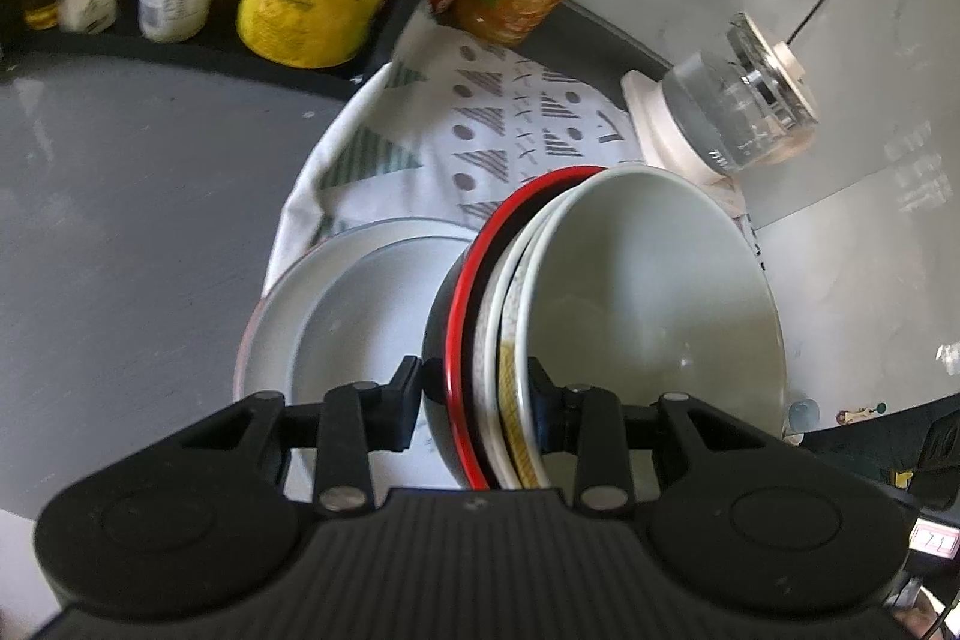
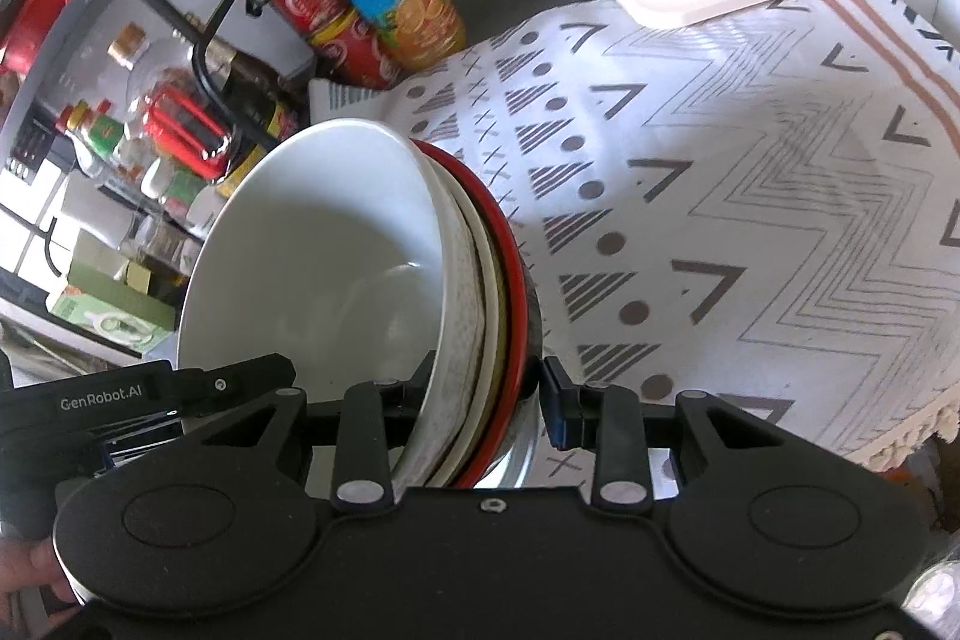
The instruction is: Organize plates and bowls
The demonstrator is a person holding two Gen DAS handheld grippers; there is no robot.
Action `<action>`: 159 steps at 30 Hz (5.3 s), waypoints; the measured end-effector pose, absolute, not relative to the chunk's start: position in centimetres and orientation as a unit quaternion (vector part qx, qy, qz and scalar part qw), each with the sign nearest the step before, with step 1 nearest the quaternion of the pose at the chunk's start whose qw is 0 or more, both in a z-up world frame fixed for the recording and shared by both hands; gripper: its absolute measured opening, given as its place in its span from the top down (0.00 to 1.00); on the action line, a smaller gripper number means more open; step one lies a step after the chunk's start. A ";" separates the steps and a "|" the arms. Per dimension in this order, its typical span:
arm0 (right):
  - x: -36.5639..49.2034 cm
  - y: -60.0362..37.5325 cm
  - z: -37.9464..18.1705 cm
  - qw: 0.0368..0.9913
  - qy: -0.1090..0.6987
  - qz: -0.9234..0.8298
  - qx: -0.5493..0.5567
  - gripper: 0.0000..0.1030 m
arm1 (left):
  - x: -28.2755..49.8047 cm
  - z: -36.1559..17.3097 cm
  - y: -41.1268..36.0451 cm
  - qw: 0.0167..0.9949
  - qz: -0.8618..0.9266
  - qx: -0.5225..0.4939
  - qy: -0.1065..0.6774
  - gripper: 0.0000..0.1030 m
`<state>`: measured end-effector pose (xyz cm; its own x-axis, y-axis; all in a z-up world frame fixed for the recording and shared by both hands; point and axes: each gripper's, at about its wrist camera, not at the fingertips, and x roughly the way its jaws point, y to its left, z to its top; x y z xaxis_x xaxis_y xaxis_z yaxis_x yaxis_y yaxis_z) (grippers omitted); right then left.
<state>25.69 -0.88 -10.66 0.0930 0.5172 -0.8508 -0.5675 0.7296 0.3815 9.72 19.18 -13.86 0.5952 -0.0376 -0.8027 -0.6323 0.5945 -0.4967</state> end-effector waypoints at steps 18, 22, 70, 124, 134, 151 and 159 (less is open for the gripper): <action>23.8 1.1 -12.6 0.720 0.591 0.362 -0.038 0.69 | 7.7 -15.6 21.0 0.773 0.193 -0.420 0.434 0.68; 23.5 1.2 -12.8 0.720 0.594 0.357 -0.037 0.69 | 7.6 -16.0 21.3 0.771 0.189 -0.421 0.439 0.68; 13.1 -16.7 -2.8 0.846 0.469 0.248 0.059 0.00 | 1.9 -6.3 10.4 0.879 0.099 -0.210 0.415 0.09; -0.3 -23.3 0.6 0.897 0.399 0.193 0.004 0.00 | -8.2 -3.8 1.6 0.916 0.041 -0.106 0.386 0.00; 0.1 -23.1 0.9 0.899 0.394 0.189 0.002 0.00 | -7.8 -3.8 1.7 0.915 0.041 -0.110 0.385 0.00; 0.5 -21.9 0.7 0.897 0.397 0.194 -0.001 0.00 | -7.3 -4.0 2.6 0.912 0.046 -0.110 0.393 0.00; 0.7 -21.9 0.5 0.896 0.401 0.193 -0.001 0.00 | -7.0 -4.1 2.5 0.910 0.047 -0.108 0.397 0.00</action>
<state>0.73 -21.88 0.48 0.6044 0.3456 -0.7178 -0.3469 0.9253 0.1534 -6.95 2.52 -4.07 0.6810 0.0002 -0.7323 -0.1719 0.9721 -0.1596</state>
